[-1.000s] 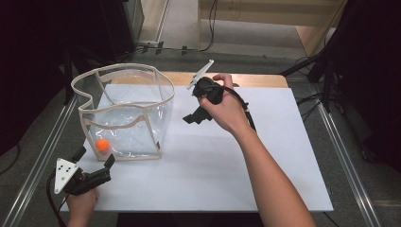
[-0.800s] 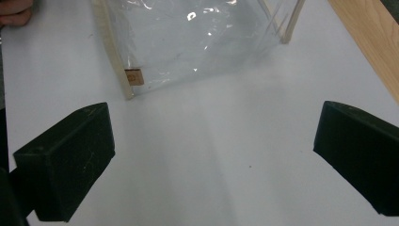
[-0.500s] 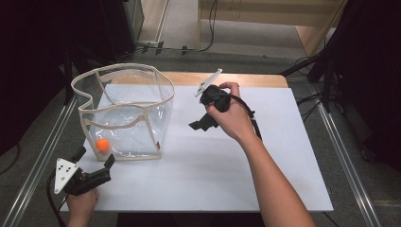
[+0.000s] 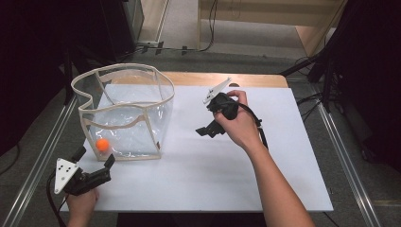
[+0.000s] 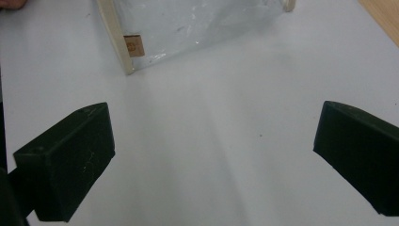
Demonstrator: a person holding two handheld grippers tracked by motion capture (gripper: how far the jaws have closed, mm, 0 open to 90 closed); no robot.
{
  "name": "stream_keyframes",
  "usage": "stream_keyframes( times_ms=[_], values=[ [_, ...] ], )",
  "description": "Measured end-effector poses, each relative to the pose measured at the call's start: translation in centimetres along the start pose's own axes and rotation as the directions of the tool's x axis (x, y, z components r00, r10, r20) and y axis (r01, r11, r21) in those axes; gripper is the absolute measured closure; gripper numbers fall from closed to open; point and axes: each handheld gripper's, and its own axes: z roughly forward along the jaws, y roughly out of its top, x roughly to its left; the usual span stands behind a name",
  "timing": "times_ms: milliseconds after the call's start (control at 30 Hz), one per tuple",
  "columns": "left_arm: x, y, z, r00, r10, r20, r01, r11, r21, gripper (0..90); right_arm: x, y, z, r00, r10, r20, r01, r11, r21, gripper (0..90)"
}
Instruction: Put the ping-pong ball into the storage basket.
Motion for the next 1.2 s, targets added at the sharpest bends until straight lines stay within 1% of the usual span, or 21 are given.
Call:
stream_keyframes(
  times_ms=[100,200,267,433,467,533,567,633,667,800,833,967,1000,1200],
  values=[
    [0.0,0.0,0.0,1.0000,0.001,0.000,-0.001,1.0000,0.000,0.0,0.0,-0.5,0.0,1.0000,0.010,0.000,-0.010,1.000,-0.009,0.0],
    [0.0,0.0,0.0,1.0000,0.001,0.000,-0.001,1.0000,0.000,0.0,0.0,-1.0,0.0,1.0000,0.008,0.000,-0.008,1.000,-0.015,0.0],
    [0.0,0.0,0.0,1.0000,0.000,-0.001,0.000,1.0000,0.000,0.0,0.1,-1.4,-0.1,0.9999,0.014,0.007,-0.014,1.000,-0.013,0.0],
    [0.0,0.0,0.0,1.0000,0.002,-0.001,-0.002,1.0000,0.001,0.0,0.1,-2.2,-0.1,0.9998,0.017,0.010,-0.017,1.000,-0.018,0.0],
    [0.0,0.0,0.0,1.0000,0.002,-0.001,-0.002,1.0000,0.001,0.0,0.1,-2.3,-0.1,0.9999,0.008,0.011,-0.008,1.000,-0.025,0.0],
    [0.0,0.0,0.0,1.0000,0.002,-0.001,-0.002,1.0000,0.001,0.0,0.2,-2.7,-0.2,0.9997,0.021,0.015,-0.021,0.999,-0.024,0.0],
    [0.0,0.0,0.0,1.0000,0.003,-0.001,-0.003,1.0000,0.001,0.0,0.2,-2.8,-0.2,0.9998,0.015,0.014,-0.014,1.000,-0.027,0.0],
    [0.0,0.0,0.0,1.0000,0.003,-0.001,-0.003,1.0000,0.001,0.0,0.3,-3.2,-0.3,0.9996,0.026,0.014,-0.026,0.999,-0.029,0.0],
    [0.0,0.0,0.0,1.0000,0.002,-0.001,-0.002,1.0000,0.001,0.0,0.2,-3.3,-0.3,0.9997,0.020,0.015,-0.020,0.999,-0.032,0.0],
    [0.0,0.0,0.0,1.0000,0.003,-0.001,-0.003,1.0000,0.001,0.0,0.3,-4.0,-0.4,0.9992,0.036,0.017,-0.036,0.999,-0.036,0.0],
    [0.0,0.0,0.0,1.0000,0.003,-0.001,-0.003,1.0000,0.002,0.0,0.3,-4.2,-0.4,0.9994,0.031,0.016,-0.030,0.999,-0.038,0.0],
    [0.0,0.0,0.0,1.0000,0.002,-0.001,-0.002,1.0000,0.001,0.0,0.4,-4.8,-0.5,0.9992,0.038,0.008,-0.038,0.998,-0.043,0.0],
    [0.0,0.0,0.0,1.0000,0.003,-0.001,-0.003,1.0000,0.001,0.0,0.4,-5.0,-0.6,0.9989,0.047,0.009,-0.047,0.998,-0.044,0.0],
    [0.0,0.0,0.0,1.0000,0.003,-0.002,-0.003,1.0000,0.002,0.0,0.5,-6.0,-0.8,0.9984,0.056,0.010,-0.055,0.997,-0.054,0.0]
  ],
)
